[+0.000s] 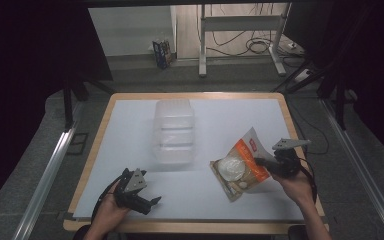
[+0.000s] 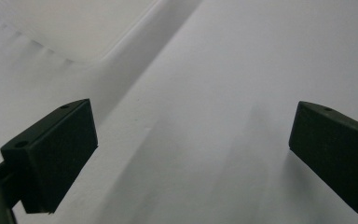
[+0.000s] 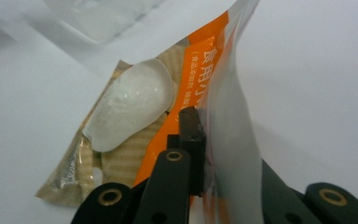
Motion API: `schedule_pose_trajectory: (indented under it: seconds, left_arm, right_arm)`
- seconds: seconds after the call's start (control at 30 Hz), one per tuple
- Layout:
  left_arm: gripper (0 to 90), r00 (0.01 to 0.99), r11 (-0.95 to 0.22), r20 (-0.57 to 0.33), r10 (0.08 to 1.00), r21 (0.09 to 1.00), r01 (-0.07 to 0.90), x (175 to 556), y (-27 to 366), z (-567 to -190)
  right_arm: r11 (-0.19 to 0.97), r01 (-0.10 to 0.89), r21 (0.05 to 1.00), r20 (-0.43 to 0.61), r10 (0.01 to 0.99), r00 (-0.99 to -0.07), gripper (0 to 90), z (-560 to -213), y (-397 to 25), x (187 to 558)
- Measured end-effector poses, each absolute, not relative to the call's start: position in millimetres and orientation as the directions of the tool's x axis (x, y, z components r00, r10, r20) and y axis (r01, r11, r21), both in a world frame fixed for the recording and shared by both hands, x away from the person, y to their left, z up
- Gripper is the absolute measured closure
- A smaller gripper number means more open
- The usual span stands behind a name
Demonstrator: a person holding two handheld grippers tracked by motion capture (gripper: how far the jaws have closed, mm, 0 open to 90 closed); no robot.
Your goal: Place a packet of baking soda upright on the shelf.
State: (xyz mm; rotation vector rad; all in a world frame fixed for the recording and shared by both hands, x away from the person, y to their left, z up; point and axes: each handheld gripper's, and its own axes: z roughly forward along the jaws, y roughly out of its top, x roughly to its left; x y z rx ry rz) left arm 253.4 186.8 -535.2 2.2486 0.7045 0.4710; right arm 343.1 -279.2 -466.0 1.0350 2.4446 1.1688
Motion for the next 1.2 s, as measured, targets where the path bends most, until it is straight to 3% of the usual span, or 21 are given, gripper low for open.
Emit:
schedule_pose_trajectory:
  seconds: [0.7,1.2]
  left_arm:
    - [1.0,0.777,-0.586,0.126,0.616,0.733,0.346,254,188,-534]
    - [1.0,0.777,-0.587,0.130,0.616,0.734,0.342,254,189,-534]
  right_arm:
    - [0.416,0.429,0.802,0.083,0.633,-0.770,88.3,-432,-249,332]
    - [0.506,0.339,0.793,-0.022,0.581,-0.813,88.4,-407,-218,340]
